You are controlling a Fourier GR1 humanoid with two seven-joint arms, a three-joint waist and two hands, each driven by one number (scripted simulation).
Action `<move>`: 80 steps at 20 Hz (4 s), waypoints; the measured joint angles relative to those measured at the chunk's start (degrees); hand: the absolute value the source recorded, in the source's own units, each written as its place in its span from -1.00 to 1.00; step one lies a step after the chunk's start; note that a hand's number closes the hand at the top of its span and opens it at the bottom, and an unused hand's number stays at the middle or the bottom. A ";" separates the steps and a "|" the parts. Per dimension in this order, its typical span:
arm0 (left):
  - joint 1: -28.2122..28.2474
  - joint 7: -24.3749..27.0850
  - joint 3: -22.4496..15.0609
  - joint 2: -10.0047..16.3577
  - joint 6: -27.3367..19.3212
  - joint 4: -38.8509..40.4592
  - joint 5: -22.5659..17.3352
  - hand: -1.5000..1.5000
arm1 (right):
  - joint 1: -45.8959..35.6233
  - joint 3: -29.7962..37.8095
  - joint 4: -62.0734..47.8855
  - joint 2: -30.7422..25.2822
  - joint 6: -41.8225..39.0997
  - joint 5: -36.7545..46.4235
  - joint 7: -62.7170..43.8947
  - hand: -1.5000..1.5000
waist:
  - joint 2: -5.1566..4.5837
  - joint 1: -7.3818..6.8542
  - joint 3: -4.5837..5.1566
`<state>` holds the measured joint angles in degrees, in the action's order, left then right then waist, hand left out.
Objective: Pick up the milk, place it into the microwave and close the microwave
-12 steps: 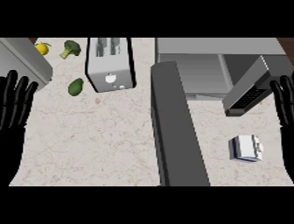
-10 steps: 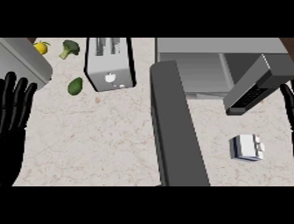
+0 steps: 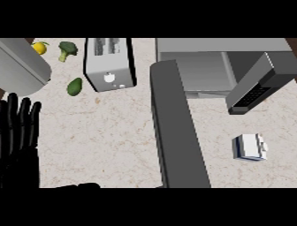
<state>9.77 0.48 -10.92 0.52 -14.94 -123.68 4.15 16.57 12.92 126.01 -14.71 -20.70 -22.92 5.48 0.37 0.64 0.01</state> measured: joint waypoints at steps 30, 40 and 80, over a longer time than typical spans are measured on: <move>44.69 32.58 -8.79 9.66 5.82 -9.38 -11.40 -1.00 | 5.57 4.59 -11.19 11.49 -9.56 22.90 17.26 -1.00 | -0.17 -1.53 -0.01; 51.40 38.66 -8.93 11.44 8.00 -10.08 -12.61 -1.00 | -3.35 4.55 -24.37 10.16 -4.65 32.19 22.41 -1.00 | -0.25 -1.59 -0.03; 61.03 51.33 -5.37 14.54 15.15 -6.50 -17.64 -1.00 | -29.21 5.90 -93.42 -0.92 22.10 50.78 54.96 1.00 | -0.38 -2.22 0.07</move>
<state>70.80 51.81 -16.29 15.06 0.22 -130.18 -13.49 -12.64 18.82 32.59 -15.64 1.40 27.87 60.45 -0.01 -1.58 0.08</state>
